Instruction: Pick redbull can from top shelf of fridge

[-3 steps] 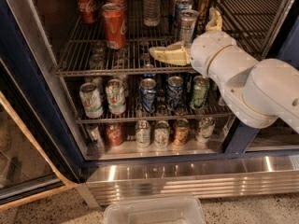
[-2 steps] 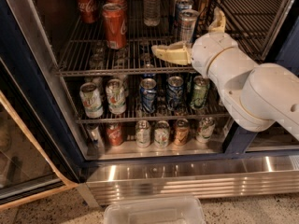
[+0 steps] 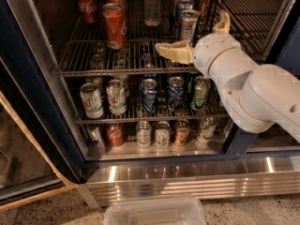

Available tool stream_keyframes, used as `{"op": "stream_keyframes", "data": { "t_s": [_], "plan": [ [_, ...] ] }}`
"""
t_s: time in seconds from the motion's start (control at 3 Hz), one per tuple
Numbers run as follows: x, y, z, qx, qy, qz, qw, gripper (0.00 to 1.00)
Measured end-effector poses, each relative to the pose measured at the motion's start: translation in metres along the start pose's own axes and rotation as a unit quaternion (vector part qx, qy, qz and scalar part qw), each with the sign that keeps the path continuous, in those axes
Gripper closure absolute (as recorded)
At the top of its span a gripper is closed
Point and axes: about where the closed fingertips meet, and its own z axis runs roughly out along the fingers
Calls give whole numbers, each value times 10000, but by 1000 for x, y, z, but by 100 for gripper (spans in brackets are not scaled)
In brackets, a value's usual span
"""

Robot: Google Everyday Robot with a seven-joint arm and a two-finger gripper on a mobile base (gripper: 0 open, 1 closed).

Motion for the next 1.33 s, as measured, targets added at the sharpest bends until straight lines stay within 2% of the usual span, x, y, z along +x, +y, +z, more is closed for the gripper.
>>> {"op": "stream_keyframes", "data": {
  "t_s": [1.33],
  "plan": [
    [16, -2, 14, -192, 364, 336, 9986, 0]
  ]
}}
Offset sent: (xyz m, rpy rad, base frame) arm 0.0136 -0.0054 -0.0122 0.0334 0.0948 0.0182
